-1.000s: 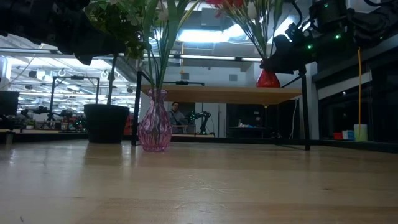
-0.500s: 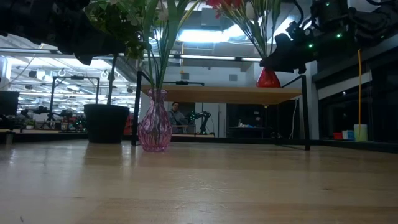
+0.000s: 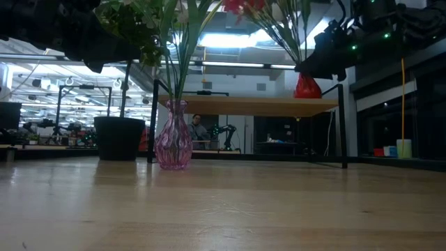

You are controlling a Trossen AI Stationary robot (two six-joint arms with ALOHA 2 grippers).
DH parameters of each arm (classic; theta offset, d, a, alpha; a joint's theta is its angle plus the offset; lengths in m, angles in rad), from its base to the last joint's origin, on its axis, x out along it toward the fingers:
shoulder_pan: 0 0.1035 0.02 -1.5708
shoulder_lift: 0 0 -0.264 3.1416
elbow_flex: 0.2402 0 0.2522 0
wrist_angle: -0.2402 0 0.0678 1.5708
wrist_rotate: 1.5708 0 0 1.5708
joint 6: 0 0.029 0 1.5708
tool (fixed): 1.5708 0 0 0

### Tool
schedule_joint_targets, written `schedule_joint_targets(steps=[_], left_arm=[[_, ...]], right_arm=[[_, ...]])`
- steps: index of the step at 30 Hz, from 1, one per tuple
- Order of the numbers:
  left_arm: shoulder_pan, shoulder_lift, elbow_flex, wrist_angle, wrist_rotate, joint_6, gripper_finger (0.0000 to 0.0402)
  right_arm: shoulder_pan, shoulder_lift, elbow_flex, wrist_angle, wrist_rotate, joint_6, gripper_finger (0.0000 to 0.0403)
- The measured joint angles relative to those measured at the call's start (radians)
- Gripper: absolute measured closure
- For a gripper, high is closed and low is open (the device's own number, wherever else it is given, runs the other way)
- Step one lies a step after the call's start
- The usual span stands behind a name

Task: Pick and place flowers into a vace then onto a shelf
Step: Put the red vase with flowers on the shelf

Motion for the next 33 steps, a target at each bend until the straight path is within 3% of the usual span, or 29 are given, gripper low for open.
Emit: schedule_joint_targets(steps=[7,15,33], left_arm=[[0.000,0.000,0.000,0.000,0.000,0.000,0.0396],[0.000,0.000,0.000,0.000,0.001,0.000,0.0396],[0.000,0.000,0.000,0.000,0.002,0.000,0.0396]], right_arm=[[0.000,0.011,0.000,0.031,-0.011,0.045,0.0204],[0.000,0.102,0.000,0.169,-0.010,0.041,0.0268],[0.001,0.158,-0.027,0.242,-0.042,0.018,0.0256]])
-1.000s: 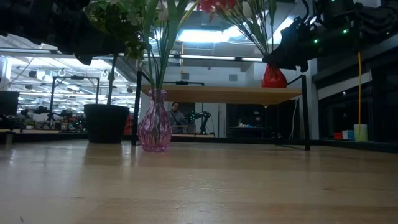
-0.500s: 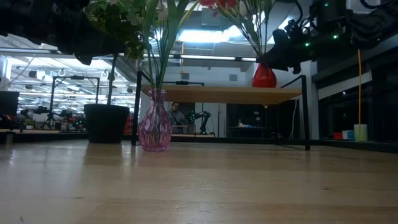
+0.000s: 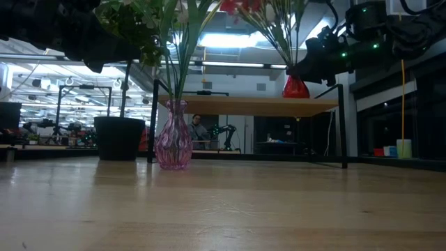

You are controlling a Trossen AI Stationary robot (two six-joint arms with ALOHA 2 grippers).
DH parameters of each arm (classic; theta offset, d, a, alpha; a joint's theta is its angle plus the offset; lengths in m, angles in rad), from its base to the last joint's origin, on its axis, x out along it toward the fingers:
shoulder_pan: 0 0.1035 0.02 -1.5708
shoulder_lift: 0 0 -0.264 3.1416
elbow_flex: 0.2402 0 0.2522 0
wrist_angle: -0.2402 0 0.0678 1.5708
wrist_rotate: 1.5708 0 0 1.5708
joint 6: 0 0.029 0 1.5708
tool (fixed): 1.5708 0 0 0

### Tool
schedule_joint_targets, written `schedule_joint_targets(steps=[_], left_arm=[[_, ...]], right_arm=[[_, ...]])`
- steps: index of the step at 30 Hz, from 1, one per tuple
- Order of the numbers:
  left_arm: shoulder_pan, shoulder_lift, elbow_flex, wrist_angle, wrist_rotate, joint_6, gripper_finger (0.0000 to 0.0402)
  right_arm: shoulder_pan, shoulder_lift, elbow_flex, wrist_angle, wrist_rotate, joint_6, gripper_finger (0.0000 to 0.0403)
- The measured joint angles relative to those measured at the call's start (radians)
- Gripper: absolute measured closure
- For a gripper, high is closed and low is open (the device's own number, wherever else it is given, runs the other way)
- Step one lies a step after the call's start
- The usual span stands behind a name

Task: Pick and place flowers into a vace then onto a shelf
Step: Put the red vase with flowers on the shelf, then put the purple vase with flowers on the shelf

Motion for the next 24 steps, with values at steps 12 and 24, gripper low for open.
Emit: schedule_joint_targets(steps=[12,24], left_arm=[[0.000,0.000,0.000,0.000,0.000,0.000,0.0396],[0.000,0.000,0.000,0.000,0.000,0.000,0.0396]], right_arm=[[0.000,0.000,-0.002,-0.039,-0.004,-0.020,0.0169],[0.000,-0.059,-0.002,-0.079,-0.003,-0.056,0.0135]])
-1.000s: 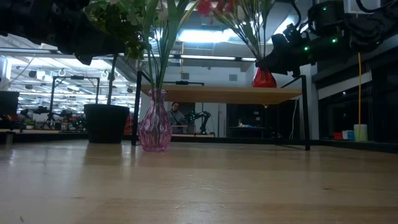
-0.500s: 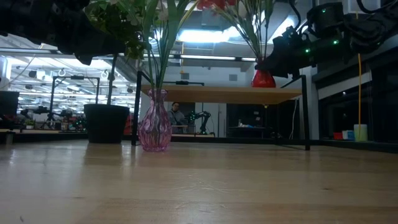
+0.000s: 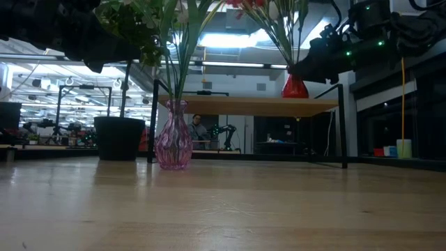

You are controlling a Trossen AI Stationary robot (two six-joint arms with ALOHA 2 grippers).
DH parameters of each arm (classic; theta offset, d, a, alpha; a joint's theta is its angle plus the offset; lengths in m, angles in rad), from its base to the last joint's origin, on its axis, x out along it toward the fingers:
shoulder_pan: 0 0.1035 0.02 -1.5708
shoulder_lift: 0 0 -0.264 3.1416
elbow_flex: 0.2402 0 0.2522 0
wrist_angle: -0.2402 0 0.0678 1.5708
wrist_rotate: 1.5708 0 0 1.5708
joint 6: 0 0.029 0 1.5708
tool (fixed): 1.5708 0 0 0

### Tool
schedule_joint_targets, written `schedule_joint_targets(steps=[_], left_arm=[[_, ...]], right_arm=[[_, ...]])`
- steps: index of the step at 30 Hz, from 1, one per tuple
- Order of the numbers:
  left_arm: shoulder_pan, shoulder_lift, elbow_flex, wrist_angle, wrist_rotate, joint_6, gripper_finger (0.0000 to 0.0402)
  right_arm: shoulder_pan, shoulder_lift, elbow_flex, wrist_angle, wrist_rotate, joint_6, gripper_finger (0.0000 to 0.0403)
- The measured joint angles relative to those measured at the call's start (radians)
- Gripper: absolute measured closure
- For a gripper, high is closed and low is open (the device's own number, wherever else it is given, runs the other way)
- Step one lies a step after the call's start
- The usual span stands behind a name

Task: Pick and place flowers into a vace then onto a shelf
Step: Put the purple vase with flowers on the shelf

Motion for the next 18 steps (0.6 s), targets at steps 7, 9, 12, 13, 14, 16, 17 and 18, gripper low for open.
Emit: schedule_joint_targets(steps=[7,9,12,13,14,16,17,18], left_arm=[[0.000,0.000,0.000,0.000,0.000,0.000,0.0396],[0.000,0.000,0.000,0.000,0.000,0.000,0.0396],[0.000,0.000,0.000,0.000,0.000,0.000,0.0396],[0.000,0.000,0.000,0.000,0.000,0.000,0.0396],[0.000,0.000,0.000,0.000,0.000,0.000,0.0396],[0.000,0.000,0.000,0.000,0.000,0.000,0.0396],[0.000,0.000,0.000,0.000,0.000,0.000,0.0396],[0.000,0.000,0.000,0.000,0.000,0.000,0.0396]], right_arm=[[0.000,-0.045,0.000,-0.035,0.001,0.002,0.0133],[0.000,-0.064,0.000,-0.047,0.001,0.001,0.0133],[0.000,-0.096,0.000,-0.095,0.002,0.000,0.0133],[0.000,-0.107,0.000,-0.114,0.002,0.000,0.0133],[0.000,-0.121,0.000,-0.133,0.002,0.000,0.0133],[0.000,-0.149,0.000,-0.167,0.002,0.003,0.0133],[0.000,-0.165,0.000,-0.186,0.002,0.004,0.0133],[0.000,-0.181,0.000,-0.205,0.001,0.004,0.0133]])
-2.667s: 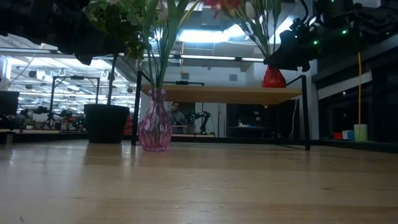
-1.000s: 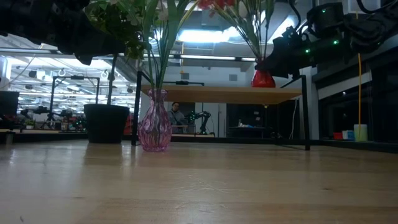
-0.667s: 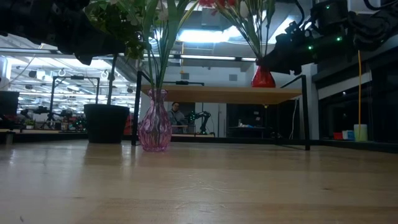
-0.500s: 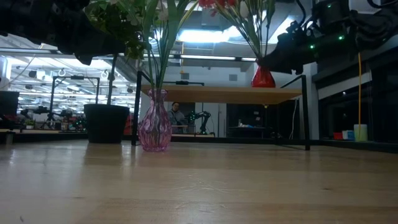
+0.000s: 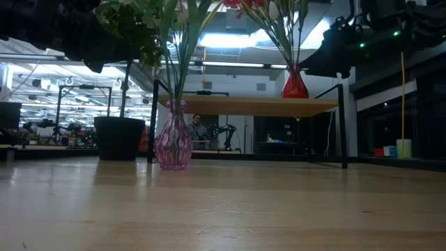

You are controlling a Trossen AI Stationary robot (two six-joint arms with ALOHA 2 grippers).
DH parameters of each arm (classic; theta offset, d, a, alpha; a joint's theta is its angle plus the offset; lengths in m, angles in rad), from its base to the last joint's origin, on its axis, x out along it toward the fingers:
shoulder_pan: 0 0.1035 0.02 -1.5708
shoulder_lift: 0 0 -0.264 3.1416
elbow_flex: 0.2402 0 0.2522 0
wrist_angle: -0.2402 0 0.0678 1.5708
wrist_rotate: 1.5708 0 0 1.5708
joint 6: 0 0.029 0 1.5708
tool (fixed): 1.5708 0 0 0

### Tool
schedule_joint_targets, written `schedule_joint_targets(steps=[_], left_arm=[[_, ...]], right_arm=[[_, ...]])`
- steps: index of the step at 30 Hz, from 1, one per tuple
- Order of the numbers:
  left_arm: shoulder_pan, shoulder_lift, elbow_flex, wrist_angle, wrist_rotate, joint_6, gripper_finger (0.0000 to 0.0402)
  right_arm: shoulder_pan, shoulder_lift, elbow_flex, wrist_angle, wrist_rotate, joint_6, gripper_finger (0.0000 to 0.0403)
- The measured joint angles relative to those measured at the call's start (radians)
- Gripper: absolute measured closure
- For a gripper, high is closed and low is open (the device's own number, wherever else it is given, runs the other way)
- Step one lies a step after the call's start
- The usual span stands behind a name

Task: Pick and place flowers into a vace then onto a shelf
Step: Put the purple vase with flowers on the shelf

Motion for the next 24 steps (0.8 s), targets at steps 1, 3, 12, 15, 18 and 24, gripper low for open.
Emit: schedule_joint_targets(steps=[1,3,12,15,18,24], left_arm=[[0.000,0.000,0.000,0.000,0.000,0.000,0.0396],[0.000,0.000,0.000,0.000,0.000,0.000,0.0396],[0.000,0.000,0.000,0.000,0.000,0.000,0.0396],[0.000,0.000,0.000,0.000,0.000,0.007,0.0395],[0.000,0.000,0.000,0.000,0.001,0.023,0.0392],[0.000,0.000,0.000,0.000,0.036,0.000,0.0342]], right_arm=[[0.000,-0.018,0.000,-0.021,0.000,-0.001,0.0133],[0.000,-0.056,0.000,-0.069,0.000,-0.003,0.0133],[0.060,-0.210,0.000,-0.221,-0.002,-0.001,0.0198],[0.118,-0.237,0.000,-0.243,-0.002,-0.009,0.0261],[0.186,-0.250,0.000,-0.267,-0.002,-0.032,0.0334],[0.313,-0.249,0.000,-0.288,-0.002,-0.027,0.0390]])
